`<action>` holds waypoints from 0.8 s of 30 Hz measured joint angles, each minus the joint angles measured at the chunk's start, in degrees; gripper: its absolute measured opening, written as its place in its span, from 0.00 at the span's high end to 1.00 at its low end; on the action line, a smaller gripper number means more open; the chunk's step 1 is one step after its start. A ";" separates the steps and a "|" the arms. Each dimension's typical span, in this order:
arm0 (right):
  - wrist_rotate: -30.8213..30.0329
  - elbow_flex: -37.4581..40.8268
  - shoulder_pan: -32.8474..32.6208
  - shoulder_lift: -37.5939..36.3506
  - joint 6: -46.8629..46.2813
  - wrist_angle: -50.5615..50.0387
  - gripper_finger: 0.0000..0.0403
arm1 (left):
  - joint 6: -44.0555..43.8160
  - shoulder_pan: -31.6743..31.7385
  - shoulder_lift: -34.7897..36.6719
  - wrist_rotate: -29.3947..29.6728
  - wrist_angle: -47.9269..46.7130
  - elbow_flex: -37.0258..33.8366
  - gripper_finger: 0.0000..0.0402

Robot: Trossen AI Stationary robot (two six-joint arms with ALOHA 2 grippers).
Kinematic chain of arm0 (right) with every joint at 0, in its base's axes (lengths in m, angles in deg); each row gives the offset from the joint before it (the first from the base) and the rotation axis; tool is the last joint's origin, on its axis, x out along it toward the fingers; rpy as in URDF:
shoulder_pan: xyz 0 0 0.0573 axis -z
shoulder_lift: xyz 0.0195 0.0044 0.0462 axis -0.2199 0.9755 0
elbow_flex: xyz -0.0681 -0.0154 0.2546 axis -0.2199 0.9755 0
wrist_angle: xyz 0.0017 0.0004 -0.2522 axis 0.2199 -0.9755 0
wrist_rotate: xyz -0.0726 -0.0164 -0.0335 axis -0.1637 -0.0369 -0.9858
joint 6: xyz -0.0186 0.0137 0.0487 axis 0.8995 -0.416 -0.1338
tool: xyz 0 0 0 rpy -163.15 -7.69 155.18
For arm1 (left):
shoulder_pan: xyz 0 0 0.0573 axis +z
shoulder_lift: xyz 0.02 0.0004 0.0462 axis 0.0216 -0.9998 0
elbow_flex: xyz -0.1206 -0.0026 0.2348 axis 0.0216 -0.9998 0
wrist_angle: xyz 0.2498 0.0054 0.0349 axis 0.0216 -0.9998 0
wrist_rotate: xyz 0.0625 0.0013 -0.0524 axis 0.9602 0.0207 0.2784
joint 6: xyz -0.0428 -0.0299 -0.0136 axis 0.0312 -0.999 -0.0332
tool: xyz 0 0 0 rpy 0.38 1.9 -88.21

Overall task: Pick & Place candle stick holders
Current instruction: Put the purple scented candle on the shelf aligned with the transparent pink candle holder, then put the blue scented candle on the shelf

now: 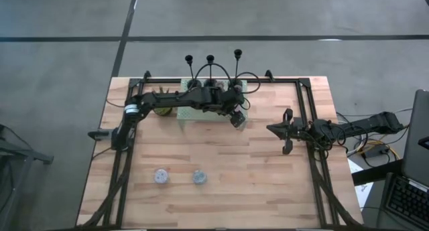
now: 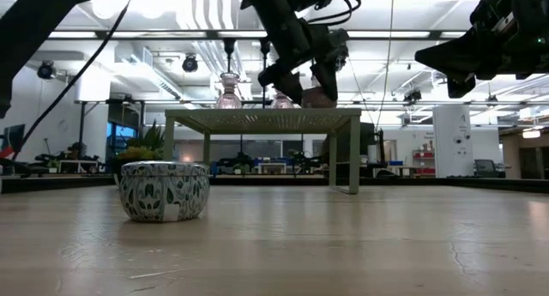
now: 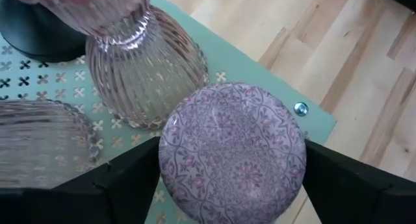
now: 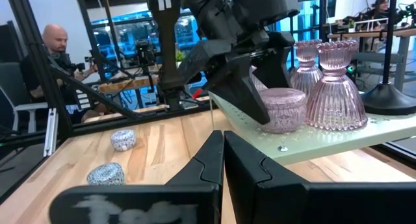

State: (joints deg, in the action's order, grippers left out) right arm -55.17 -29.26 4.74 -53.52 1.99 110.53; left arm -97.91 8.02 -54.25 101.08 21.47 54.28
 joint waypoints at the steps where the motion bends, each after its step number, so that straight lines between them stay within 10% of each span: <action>1: 0.00 0.00 0.00 0.00 0.00 -0.02 0.98 | 0.00 0.00 0.00 0.07 0.02 0.00 0.14; 24: 0.00 0.00 -0.02 0.09 0.00 0.00 0.98 | 2.64 0.00 0.00 0.31 0.02 2.76 0.09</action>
State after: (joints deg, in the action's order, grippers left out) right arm -55.17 -29.26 4.71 -53.43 1.99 110.53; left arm -95.27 8.02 -54.25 101.38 21.50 57.04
